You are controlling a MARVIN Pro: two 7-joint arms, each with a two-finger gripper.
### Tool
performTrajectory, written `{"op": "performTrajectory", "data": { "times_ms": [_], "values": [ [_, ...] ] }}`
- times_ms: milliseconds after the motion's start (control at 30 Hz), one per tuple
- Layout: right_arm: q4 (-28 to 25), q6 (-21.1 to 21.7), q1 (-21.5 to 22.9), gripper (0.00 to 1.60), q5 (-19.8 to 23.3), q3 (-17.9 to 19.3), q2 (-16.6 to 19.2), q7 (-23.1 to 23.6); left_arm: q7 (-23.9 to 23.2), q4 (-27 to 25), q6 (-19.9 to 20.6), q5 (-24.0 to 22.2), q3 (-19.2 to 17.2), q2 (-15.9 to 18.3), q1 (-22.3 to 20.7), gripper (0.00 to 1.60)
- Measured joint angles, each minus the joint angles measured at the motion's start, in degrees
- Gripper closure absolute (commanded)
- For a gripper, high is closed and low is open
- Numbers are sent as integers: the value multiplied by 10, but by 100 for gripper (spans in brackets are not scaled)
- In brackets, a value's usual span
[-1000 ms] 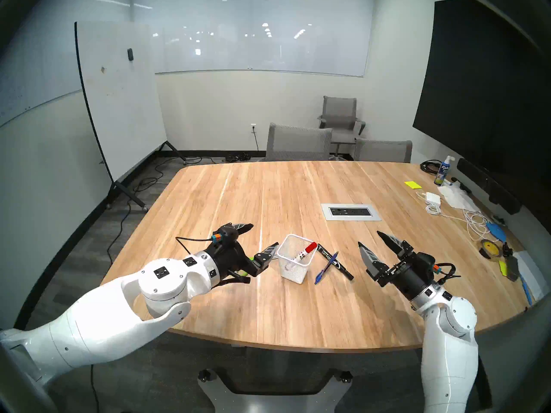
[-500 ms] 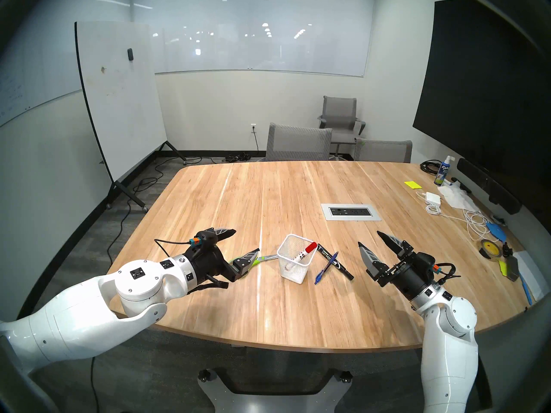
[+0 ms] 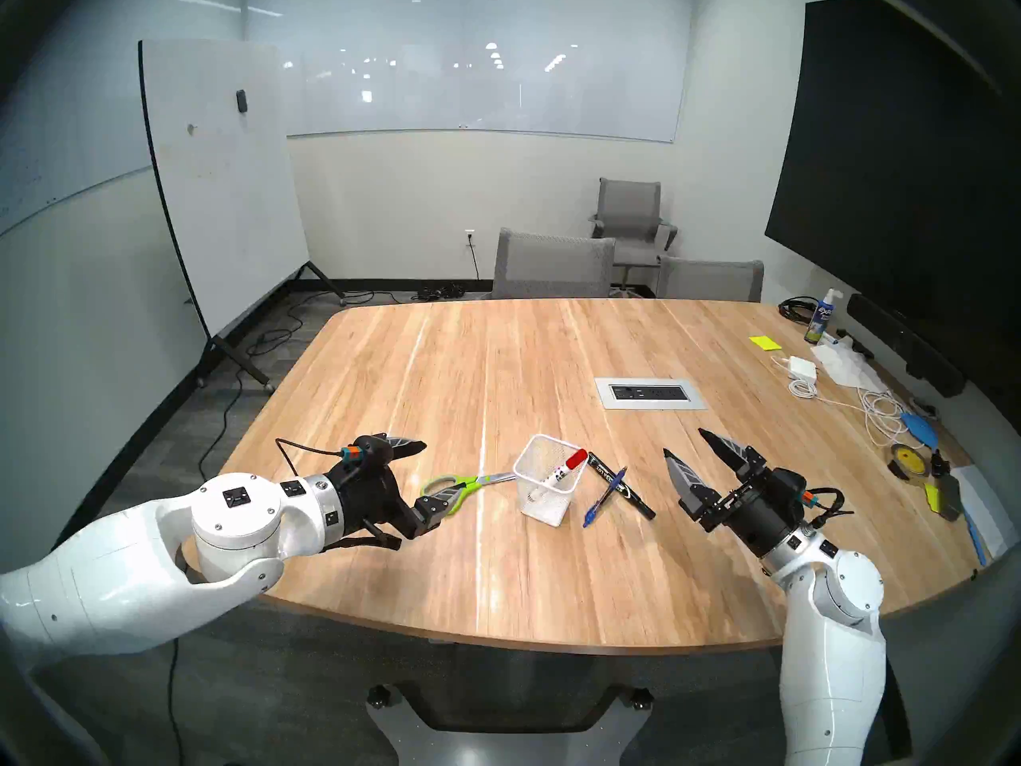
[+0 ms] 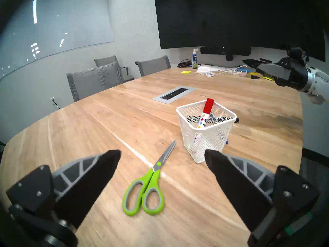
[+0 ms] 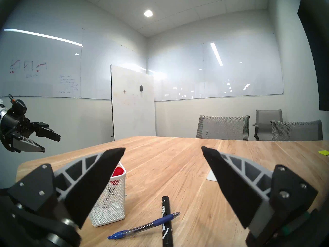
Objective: Place the pen, the marker, and the scissors into the pen holder
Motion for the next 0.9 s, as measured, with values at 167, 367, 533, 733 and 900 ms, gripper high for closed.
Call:
{"op": "performTrajectory", "data": {
  "times_ms": [167,367,533,733,900],
  "values": [
    [0,0,0,0,0,0,0,0,-4,7,27,15,13,-7,-8,0],
    [0,0,0,0,-1,1,-1,1,-9,33,49,25,26,-23,-18,0],
    [0,0,1,0,-1,1,-1,1,-19,57,74,27,33,-38,-29,0],
    [0,0,1,0,-1,1,-2,2,-38,72,100,22,35,-49,-42,0],
    [0,0,1,0,-2,2,-2,2,-58,77,131,22,40,-52,-56,0]
  ]
}}
